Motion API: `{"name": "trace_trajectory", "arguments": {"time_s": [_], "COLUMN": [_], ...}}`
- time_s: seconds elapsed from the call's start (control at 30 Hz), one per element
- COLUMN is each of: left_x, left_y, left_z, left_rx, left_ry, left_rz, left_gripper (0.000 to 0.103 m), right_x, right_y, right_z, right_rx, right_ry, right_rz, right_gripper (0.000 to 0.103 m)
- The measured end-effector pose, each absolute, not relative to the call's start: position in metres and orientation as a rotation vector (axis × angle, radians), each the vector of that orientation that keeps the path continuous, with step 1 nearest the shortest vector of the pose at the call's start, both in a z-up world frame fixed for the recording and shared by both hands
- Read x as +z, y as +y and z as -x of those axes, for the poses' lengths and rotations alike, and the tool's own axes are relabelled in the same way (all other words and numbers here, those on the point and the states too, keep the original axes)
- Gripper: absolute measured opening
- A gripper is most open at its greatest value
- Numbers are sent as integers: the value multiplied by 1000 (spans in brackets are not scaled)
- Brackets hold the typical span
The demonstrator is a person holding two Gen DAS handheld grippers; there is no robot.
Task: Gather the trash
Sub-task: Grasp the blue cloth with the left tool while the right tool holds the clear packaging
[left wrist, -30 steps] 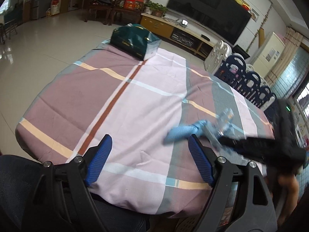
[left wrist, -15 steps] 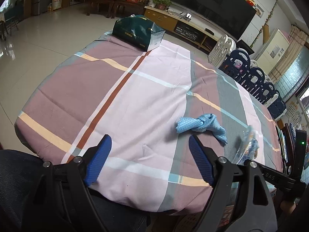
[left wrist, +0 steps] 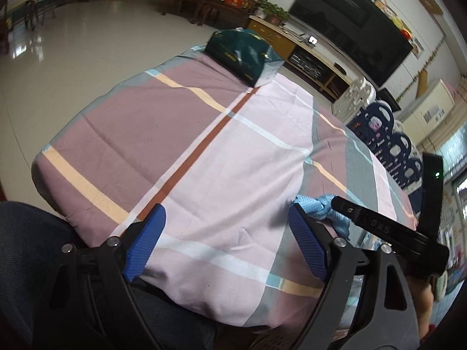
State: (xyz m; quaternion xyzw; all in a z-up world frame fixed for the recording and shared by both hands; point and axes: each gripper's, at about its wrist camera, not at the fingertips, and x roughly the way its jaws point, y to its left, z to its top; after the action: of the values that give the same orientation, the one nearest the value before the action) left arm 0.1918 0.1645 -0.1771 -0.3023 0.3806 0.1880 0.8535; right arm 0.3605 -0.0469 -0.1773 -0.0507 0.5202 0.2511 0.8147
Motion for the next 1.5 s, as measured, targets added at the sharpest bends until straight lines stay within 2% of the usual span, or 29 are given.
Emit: {"name": "trace_trajectory", "arguments": {"time_s": [0.03, 0.07, 0.1, 0.23, 0.27, 0.4, 0.5, 0.63, 0.73, 0.83, 0.87, 0.9, 0.97, 1.27, 1.4, 1.5], "left_x": [-179, -180, -181, -183, -183, -186, -186, -185, -184, -183, -182, -182, -182, -184, -186, -187], "left_y": [168, 171, 173, 178, 179, 179, 173, 164, 154, 147, 144, 143, 142, 155, 162, 160], "left_z": [-191, -190, -189, -185, -185, -187, -189, -195, -199, -203, -204, -205, -206, -202, -198, -200], "left_rx": [400, 404, 410, 419, 421, 404, 383, 340, 299, 285, 283, 283, 284, 324, 339, 331], "left_ry": [802, 801, 798, 790, 790, 808, 823, 844, 862, 871, 871, 870, 870, 862, 851, 859], "left_rz": [658, 679, 698, 737, 742, 761, 735, 699, 654, 603, 589, 580, 565, 633, 676, 667], "left_gripper": [86, 86, 86, 86, 86, 87, 87, 88, 88, 88, 88, 88, 88, 88, 88, 88], "right_x": [-180, -182, -183, -183, -180, -158, -145, -162, -186, -199, -198, -198, -196, -188, -188, -183], "right_y": [-45, -43, -39, -34, -36, -62, -104, -165, -189, -182, -179, -175, -163, -87, -46, -51], "right_z": [-360, -359, -356, -326, -318, -290, -286, -297, -302, -303, -302, -302, -300, -307, -284, -266], "right_rx": [564, 591, 617, 774, 819, 867, 596, 201, 159, 148, 144, 160, 220, 438, 641, 726], "right_ry": [1133, 1155, 1171, 1249, 1260, 1199, 1110, 1112, 1167, 1171, 1155, 1139, 1130, 1129, 1153, 1172], "right_rz": [71, 38, 17, -66, -92, -133, -112, -193, -358, -355, -339, -331, -340, -169, -41, -56], "right_gripper": [48, 35, 28, 27, 28, 54, 68, 72, 72, 72, 69, 52, 29, 23, 23, 23]}}
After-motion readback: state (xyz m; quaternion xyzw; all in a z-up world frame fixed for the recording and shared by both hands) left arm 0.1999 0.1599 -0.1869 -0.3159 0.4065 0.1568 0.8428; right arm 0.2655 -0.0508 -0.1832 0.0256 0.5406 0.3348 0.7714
